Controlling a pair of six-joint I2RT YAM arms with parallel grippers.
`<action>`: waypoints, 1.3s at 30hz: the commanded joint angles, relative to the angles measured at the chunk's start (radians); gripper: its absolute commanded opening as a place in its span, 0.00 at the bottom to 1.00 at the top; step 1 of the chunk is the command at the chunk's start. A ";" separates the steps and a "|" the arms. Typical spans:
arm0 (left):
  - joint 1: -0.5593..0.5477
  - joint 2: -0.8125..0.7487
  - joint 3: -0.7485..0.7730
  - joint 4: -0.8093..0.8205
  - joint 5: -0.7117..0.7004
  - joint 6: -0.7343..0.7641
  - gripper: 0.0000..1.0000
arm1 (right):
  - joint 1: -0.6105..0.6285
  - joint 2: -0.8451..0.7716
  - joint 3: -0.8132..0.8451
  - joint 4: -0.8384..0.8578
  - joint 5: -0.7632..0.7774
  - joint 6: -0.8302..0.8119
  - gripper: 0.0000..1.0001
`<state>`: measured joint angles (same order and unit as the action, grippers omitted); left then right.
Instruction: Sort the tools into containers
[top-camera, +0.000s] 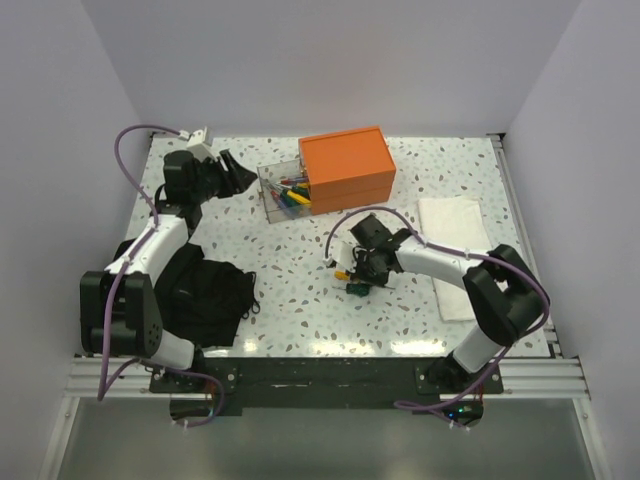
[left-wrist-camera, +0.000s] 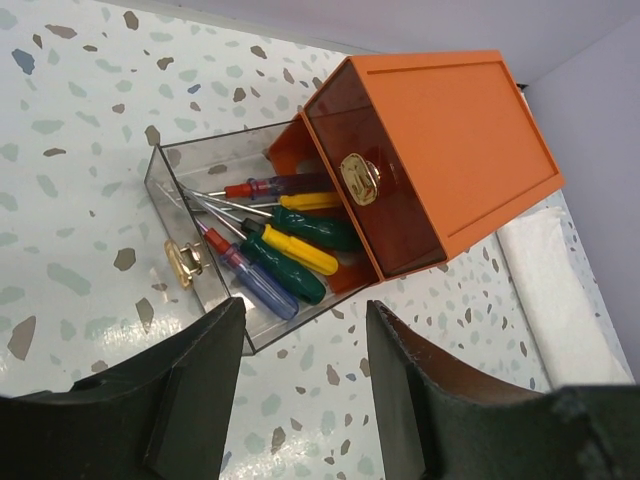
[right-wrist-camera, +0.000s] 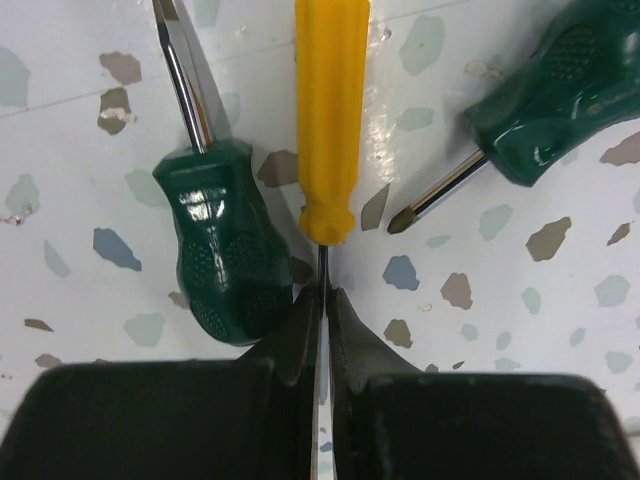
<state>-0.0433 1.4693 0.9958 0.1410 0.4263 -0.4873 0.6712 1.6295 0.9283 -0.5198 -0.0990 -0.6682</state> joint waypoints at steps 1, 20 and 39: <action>0.010 -0.043 -0.023 0.032 -0.015 0.012 0.56 | 0.004 -0.034 0.053 -0.130 -0.025 -0.042 0.00; 0.043 -0.076 -0.009 0.002 -0.026 -0.005 0.55 | 0.005 0.314 0.951 0.101 -0.142 0.530 0.00; 0.175 -0.257 -0.152 0.014 -0.040 -0.007 0.56 | 0.060 0.722 1.324 0.127 0.146 0.454 0.00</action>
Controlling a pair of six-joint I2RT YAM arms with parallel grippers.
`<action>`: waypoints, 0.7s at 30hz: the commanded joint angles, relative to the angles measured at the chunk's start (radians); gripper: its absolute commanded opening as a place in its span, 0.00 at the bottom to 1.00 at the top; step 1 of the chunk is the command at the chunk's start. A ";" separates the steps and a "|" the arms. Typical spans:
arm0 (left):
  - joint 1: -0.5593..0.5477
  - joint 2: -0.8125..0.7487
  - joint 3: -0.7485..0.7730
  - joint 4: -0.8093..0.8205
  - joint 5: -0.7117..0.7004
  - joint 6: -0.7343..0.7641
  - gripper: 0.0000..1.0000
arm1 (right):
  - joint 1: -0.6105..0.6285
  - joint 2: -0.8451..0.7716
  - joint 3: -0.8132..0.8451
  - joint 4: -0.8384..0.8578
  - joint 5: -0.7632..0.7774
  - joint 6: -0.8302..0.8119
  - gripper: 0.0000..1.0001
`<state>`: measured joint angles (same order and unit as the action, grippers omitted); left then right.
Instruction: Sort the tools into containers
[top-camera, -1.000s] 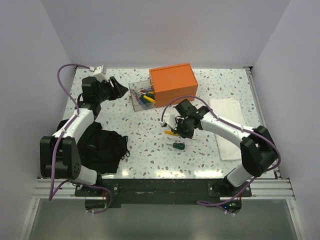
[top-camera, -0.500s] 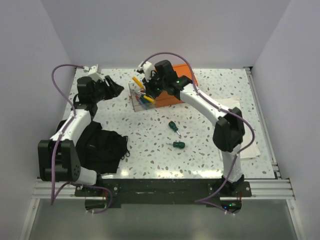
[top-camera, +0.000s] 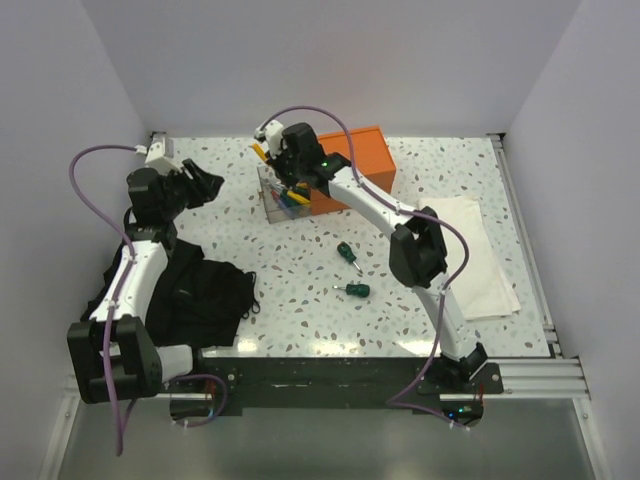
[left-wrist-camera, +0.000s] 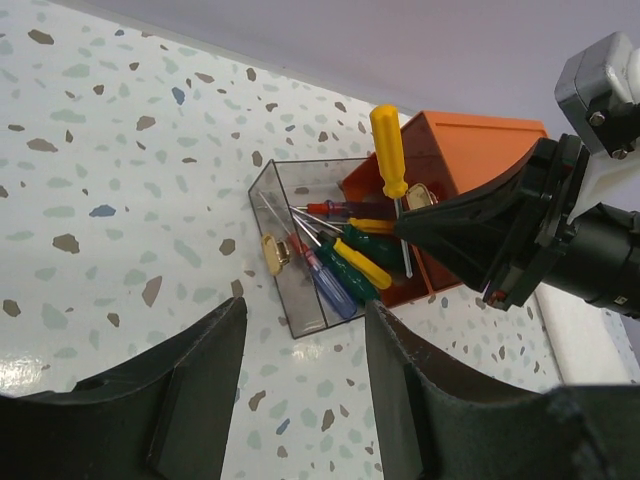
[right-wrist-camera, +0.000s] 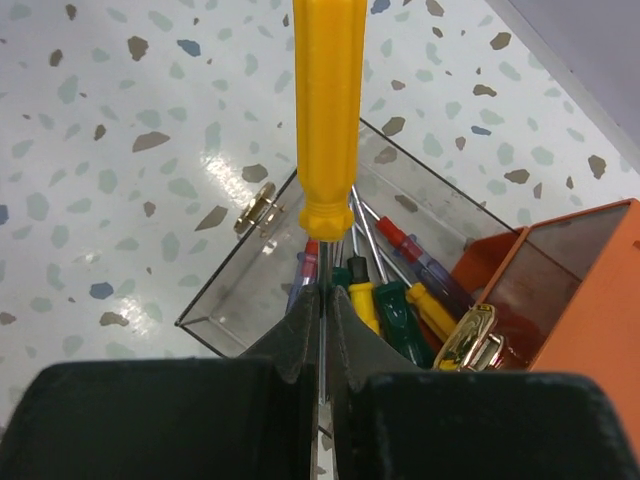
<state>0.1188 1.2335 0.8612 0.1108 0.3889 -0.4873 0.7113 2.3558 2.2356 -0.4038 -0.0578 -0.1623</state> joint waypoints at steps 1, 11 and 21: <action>0.015 -0.020 -0.019 0.052 0.001 -0.010 0.56 | 0.025 -0.004 -0.005 0.005 0.119 -0.063 0.00; 0.013 0.087 -0.044 0.127 0.017 -0.043 0.54 | 0.043 -0.070 -0.088 -0.012 0.188 -0.051 0.45; -0.005 0.359 0.119 0.211 0.103 -0.019 0.29 | -0.022 -0.280 -0.154 0.115 0.256 0.000 0.46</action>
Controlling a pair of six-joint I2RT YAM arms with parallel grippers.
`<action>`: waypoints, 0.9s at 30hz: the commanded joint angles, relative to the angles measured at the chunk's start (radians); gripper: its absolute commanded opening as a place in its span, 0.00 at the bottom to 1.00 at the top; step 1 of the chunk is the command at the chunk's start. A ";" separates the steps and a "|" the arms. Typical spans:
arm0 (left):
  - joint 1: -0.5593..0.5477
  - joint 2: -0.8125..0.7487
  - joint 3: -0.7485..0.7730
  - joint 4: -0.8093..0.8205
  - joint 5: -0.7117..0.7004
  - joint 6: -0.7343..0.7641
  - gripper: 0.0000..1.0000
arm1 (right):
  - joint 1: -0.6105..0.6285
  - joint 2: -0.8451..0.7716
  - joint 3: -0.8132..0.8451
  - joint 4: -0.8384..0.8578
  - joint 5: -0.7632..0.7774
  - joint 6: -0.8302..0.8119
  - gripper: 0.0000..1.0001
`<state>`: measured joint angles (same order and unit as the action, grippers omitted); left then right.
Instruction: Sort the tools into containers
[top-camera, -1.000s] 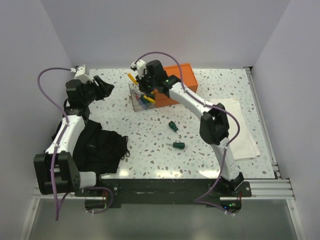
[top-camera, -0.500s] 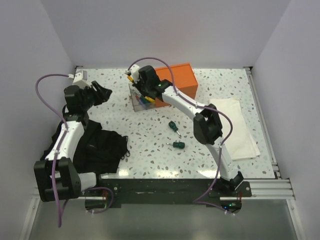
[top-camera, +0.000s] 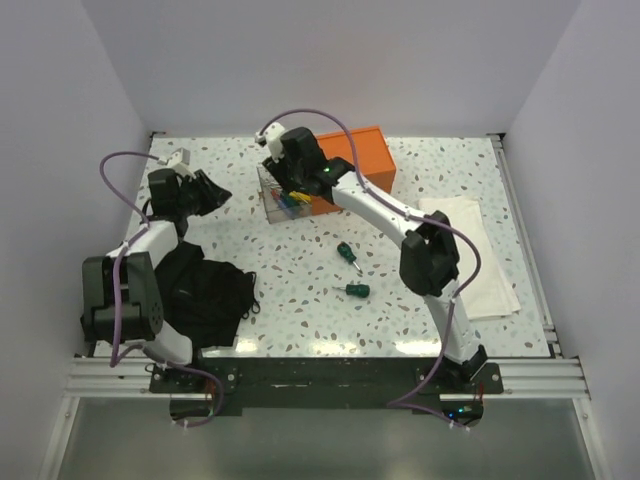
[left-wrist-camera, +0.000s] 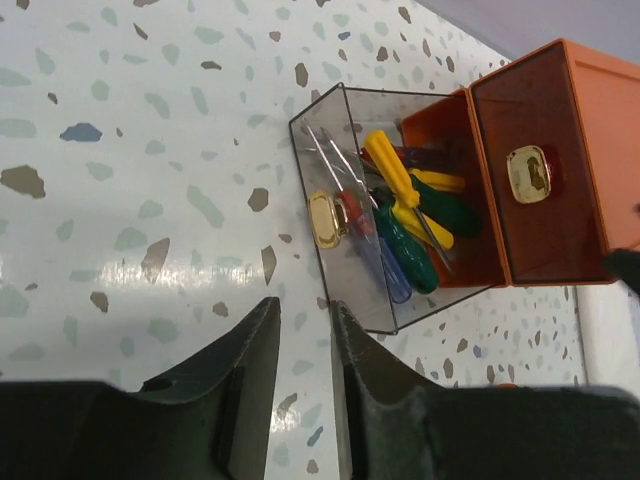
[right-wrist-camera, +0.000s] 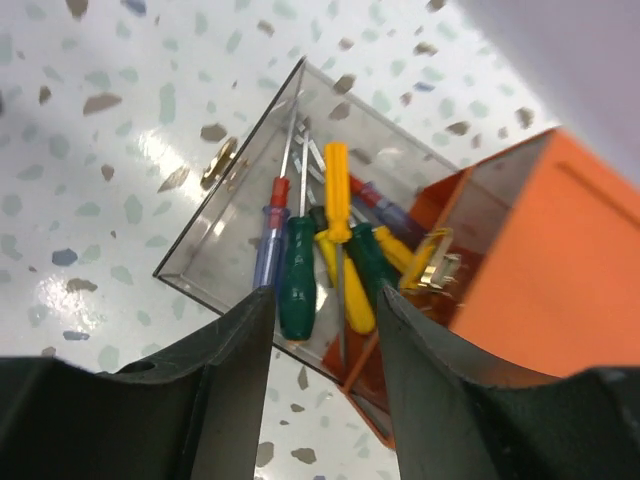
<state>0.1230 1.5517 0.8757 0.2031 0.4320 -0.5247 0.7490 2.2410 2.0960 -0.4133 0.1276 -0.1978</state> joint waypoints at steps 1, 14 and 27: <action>-0.013 0.069 0.118 0.121 0.068 0.023 0.19 | -0.080 -0.166 -0.014 0.126 0.075 0.038 0.44; -0.085 0.310 0.292 0.098 0.082 0.032 0.00 | -0.349 -0.024 0.019 0.107 0.121 0.143 0.00; -0.203 0.491 0.454 0.042 0.096 0.046 0.00 | -0.355 -0.011 -0.085 0.067 0.038 0.189 0.00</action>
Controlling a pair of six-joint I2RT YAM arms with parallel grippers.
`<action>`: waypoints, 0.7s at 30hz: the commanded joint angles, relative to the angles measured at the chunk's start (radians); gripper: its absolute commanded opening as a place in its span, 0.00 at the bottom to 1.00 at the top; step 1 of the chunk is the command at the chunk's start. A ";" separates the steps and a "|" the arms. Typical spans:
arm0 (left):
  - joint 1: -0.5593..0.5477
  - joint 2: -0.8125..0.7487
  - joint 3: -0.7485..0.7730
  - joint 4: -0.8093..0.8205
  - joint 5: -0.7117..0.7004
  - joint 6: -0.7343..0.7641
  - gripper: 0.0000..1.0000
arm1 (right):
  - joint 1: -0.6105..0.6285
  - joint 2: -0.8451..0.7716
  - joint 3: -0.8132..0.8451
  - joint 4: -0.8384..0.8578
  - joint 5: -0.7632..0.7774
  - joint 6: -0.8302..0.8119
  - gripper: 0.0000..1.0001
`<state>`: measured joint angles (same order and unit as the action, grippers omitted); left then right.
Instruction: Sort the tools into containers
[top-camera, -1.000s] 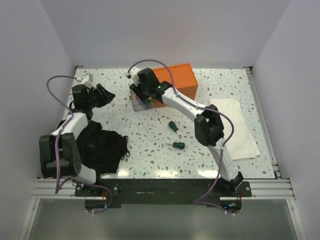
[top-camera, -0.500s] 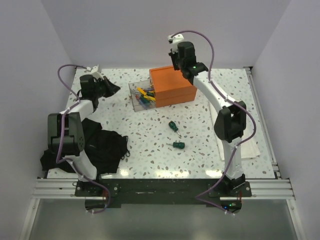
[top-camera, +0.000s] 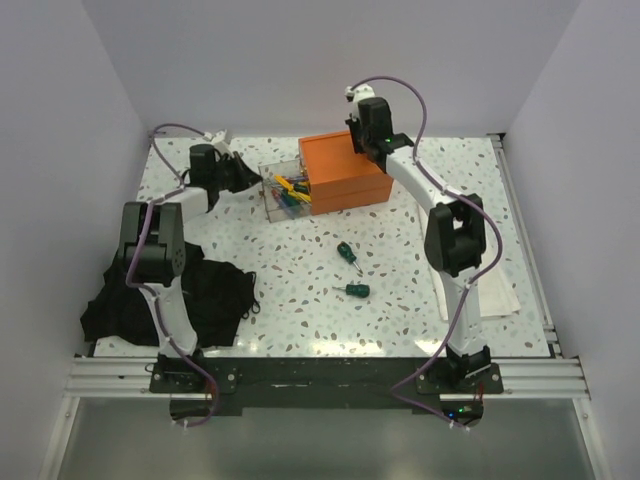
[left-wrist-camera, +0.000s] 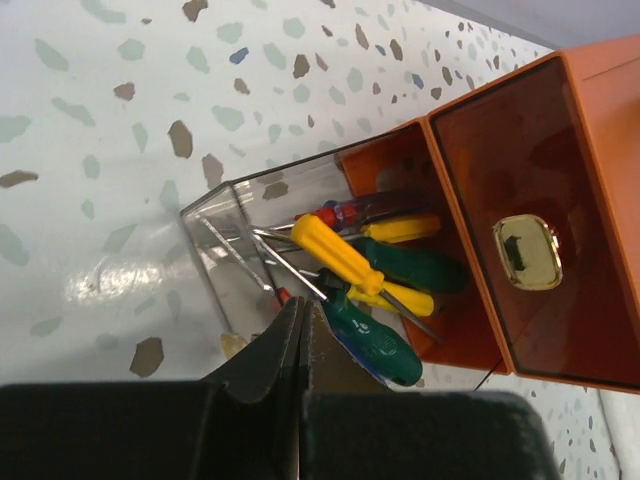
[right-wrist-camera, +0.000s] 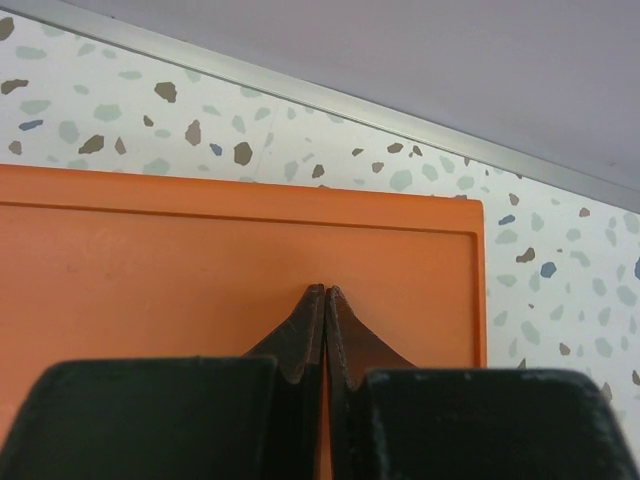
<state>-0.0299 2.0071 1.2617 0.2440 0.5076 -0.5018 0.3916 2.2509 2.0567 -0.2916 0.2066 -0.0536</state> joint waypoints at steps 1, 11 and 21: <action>-0.057 0.044 0.073 0.001 0.023 0.022 0.00 | 0.003 -0.020 -0.049 -0.057 -0.045 0.046 0.00; -0.067 -0.036 0.105 0.046 0.020 0.034 0.00 | 0.003 -0.005 -0.052 -0.070 -0.065 0.086 0.00; 0.027 -0.062 0.099 -0.141 -0.152 0.149 0.00 | 0.001 -0.011 -0.073 -0.078 -0.064 0.089 0.00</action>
<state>-0.0162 1.9198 1.3384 0.2150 0.4492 -0.4274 0.3904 2.2444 2.0354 -0.2672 0.1650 0.0055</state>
